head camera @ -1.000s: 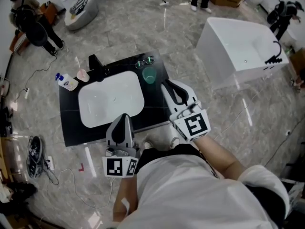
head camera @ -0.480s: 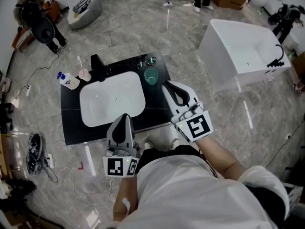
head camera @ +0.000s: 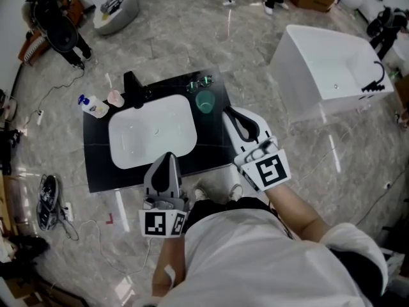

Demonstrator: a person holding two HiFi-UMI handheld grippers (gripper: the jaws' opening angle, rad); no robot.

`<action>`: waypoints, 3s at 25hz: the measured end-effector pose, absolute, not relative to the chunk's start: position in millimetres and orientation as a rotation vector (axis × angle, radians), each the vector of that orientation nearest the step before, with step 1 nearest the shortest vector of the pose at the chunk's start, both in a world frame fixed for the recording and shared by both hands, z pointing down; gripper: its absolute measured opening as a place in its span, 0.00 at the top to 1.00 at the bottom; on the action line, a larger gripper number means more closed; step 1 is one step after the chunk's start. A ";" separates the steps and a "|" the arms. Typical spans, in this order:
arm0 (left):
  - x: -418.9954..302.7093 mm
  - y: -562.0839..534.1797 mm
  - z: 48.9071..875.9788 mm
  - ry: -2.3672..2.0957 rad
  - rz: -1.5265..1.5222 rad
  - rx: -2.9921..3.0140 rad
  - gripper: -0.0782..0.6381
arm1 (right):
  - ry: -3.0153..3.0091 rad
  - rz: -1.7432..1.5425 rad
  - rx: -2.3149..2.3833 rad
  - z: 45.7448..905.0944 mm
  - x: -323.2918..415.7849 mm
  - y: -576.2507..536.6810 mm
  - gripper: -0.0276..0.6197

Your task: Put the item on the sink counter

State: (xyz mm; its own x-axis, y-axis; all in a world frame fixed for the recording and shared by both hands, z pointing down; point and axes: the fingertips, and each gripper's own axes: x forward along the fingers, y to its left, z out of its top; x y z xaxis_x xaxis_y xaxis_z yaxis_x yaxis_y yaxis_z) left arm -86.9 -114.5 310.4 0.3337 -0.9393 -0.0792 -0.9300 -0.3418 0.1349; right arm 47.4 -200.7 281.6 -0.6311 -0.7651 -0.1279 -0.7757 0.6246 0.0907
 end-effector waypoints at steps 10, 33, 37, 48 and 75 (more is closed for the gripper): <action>-89.5 -119.9 296.3 -1.798 -0.189 2.525 0.89 | 2.725 0.251 -1.279 250.3 46.8 -194.5 0.88; -98.5 -128.7 295.9 -1.889 -0.148 2.580 0.89 | 2.749 0.147 -1.304 270.6 61.2 -183.6 0.88; -98.5 -129.4 297.5 -1.880 -0.149 2.563 0.89 | 2.753 0.148 -1.289 269.2 58.5 -185.3 0.88; -94.5 -132.4 297.9 -1.833 -0.161 2.578 0.89 | 2.758 0.127 -1.318 272.4 62.0 -183.7 0.88; -95.7 -143.4 302.9 -1.748 -0.168 2.604 0.89 | 2.748 0.117 -1.391 277.7 58.4 -185.8 0.88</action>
State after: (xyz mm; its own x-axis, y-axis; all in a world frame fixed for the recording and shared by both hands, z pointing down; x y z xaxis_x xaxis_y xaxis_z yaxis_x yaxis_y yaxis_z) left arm -95.7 -143.4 302.9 0.3748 -0.9229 -0.0880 -0.9228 -0.3805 0.0605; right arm 58.4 -185.8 277.7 -0.5913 -0.8017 -0.0876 -0.8063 0.5902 0.0408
